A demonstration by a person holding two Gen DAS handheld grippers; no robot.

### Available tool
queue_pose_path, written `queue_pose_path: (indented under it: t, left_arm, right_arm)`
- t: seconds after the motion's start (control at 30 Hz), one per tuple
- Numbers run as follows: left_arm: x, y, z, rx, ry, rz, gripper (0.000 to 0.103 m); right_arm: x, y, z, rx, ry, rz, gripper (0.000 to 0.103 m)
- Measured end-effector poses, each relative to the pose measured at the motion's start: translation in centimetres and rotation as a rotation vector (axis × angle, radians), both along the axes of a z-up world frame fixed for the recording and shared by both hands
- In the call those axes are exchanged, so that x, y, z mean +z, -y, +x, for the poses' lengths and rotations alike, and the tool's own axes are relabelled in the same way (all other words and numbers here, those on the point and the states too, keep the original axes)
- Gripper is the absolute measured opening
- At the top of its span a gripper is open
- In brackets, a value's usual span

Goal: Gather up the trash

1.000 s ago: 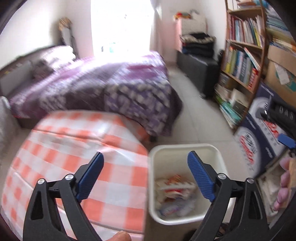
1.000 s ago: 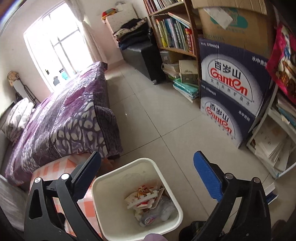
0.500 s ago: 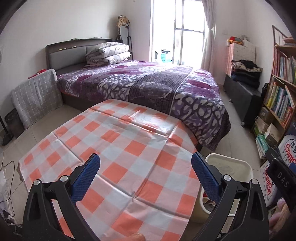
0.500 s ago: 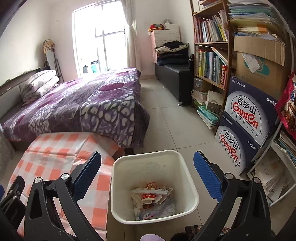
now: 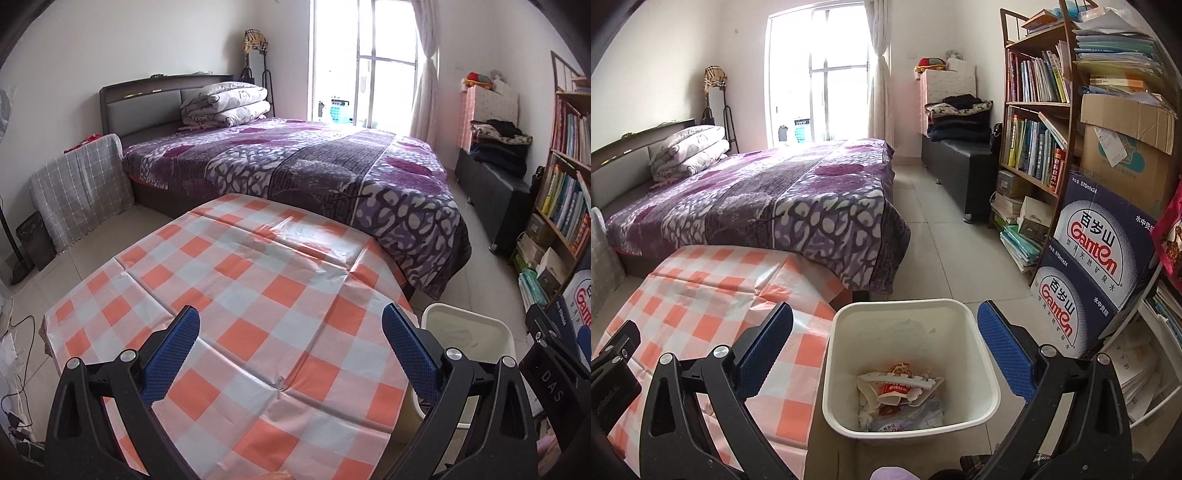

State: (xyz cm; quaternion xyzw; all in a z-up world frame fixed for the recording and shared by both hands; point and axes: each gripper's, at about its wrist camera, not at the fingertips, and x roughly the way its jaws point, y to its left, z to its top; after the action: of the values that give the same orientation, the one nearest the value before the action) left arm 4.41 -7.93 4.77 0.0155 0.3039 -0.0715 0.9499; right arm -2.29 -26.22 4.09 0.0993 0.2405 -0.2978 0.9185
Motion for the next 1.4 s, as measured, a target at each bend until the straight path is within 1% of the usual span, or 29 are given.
queue_pose_path:
  t: [0.5, 1.07, 1.4]
  left_arm:
    - [-0.21, 0.37, 0.17, -0.003, -0.002, 0.009, 0.096]
    - [-0.21, 0.38, 0.20, -0.001, 0.000, 0.008, 0.096]
    - [-0.17, 0.93, 0.31, -0.010, 0.007, 0.014, 0.096]
  right_arm:
    - [-0.44, 0.39, 0.29, 0.026, -0.001, 0.031, 0.096]
    - [-0.68, 0.00, 0.55, 0.067, -0.015, 0.032, 0.096]
    - [-0.86, -0.04, 0.62, 0.068, -0.021, 0.036, 0.096]
